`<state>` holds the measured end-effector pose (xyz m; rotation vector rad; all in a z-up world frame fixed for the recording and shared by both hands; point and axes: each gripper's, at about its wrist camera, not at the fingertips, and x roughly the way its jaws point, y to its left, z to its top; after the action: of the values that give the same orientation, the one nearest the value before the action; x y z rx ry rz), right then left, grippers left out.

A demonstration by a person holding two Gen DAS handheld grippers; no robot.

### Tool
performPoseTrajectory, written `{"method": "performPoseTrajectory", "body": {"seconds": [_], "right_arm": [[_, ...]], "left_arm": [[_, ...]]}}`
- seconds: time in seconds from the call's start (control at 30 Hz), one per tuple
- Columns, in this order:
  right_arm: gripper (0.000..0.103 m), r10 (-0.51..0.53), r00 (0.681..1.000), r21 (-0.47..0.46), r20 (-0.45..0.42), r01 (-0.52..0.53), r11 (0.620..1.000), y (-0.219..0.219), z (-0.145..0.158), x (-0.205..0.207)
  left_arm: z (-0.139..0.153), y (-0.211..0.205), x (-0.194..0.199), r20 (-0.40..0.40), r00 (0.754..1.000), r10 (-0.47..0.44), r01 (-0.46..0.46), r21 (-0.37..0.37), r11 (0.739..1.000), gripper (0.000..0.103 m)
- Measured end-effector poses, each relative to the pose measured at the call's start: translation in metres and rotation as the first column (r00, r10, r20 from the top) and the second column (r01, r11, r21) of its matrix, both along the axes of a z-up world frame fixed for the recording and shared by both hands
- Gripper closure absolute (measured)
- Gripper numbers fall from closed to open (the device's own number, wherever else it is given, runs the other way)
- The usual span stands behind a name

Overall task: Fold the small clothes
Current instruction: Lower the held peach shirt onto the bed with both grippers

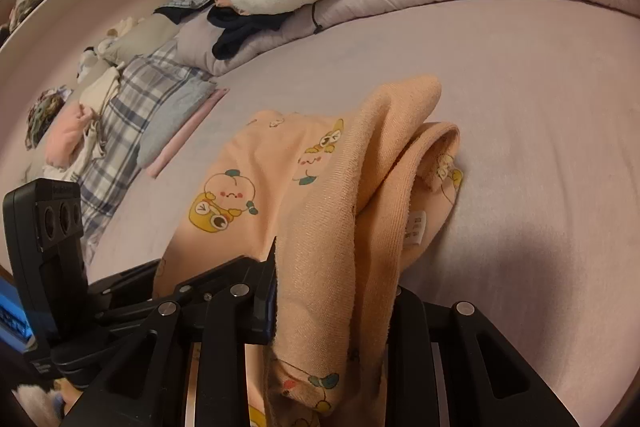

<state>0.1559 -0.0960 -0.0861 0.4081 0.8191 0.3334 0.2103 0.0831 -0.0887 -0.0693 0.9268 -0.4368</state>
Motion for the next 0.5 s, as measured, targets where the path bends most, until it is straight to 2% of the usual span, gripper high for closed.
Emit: {"method": "performPoseTrajectory", "body": {"seconds": [0.5], "right_arm": [[0.065, -0.014, 0.999, 0.015, -0.032, 0.015, 1.000, -0.0080, -0.0042, 0.0019]], "left_arm": [[0.0001, 0.0010, -0.0019, 0.010, 1.000, 0.014, -0.015, 0.027, 1.000, 0.056]]}}
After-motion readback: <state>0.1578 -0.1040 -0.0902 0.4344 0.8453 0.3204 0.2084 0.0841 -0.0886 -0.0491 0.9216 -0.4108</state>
